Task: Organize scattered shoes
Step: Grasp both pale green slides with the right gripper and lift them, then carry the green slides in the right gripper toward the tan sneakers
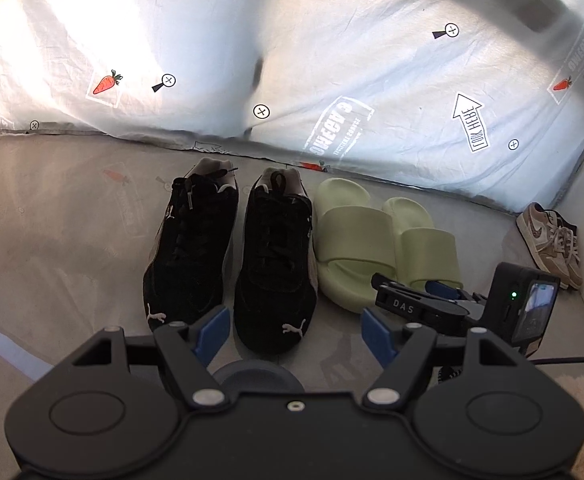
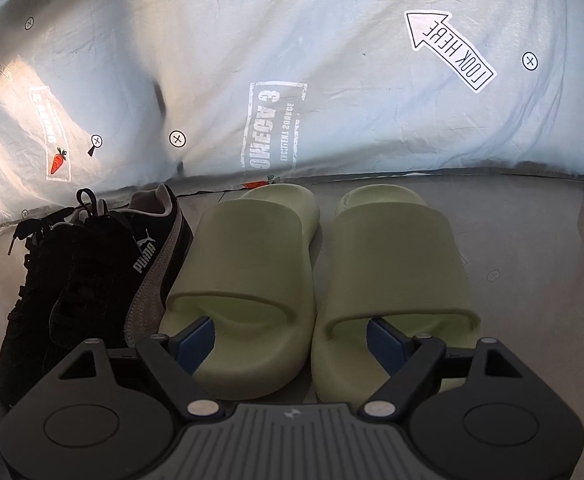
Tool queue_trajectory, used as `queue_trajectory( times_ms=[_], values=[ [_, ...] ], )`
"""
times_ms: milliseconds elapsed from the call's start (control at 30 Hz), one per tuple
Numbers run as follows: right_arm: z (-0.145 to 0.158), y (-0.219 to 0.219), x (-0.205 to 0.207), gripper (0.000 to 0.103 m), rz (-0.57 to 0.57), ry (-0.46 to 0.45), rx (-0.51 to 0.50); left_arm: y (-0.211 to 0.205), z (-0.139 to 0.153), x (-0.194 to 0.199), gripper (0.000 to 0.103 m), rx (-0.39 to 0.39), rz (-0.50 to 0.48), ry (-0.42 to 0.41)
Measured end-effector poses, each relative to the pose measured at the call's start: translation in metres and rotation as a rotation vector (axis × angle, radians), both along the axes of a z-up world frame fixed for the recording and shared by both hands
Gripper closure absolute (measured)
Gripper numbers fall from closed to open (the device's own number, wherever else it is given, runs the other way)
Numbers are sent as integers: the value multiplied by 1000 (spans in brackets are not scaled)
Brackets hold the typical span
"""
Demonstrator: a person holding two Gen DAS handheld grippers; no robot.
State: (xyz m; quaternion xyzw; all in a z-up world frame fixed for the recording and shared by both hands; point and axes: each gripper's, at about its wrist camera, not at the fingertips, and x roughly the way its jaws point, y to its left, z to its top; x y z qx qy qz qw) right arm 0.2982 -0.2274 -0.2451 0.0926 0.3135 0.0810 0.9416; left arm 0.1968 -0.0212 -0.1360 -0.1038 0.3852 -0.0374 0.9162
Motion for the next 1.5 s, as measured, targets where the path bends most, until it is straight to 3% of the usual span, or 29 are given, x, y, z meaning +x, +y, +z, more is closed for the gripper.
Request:
queue_trajectory(
  times_ms=[367, 667, 733, 833, 1133, 1500],
  values=[
    [-14, 2, 22, 21, -27, -13, -73, 1, -23, 22, 30, -48, 6, 106],
    [-16, 10, 24, 56, -35, -67, -106, 1, -26, 26, 30, -40, 2, 112],
    [-14, 10, 22, 75, -30, -80, -109, 1, -25, 26, 30, -40, 3, 107],
    [-5, 8, 19, 82, -39, -105, -108, 3, -23, 24, 30, -39, 9, 97],
    [21, -7, 0, 82, -60, -150, -115, 6, -12, 19, 30, -43, 18, 50],
    [77, -65, -86, 81, -191, -289, -163, -20, 7, -4, 30, -65, -74, -26]
  ],
)
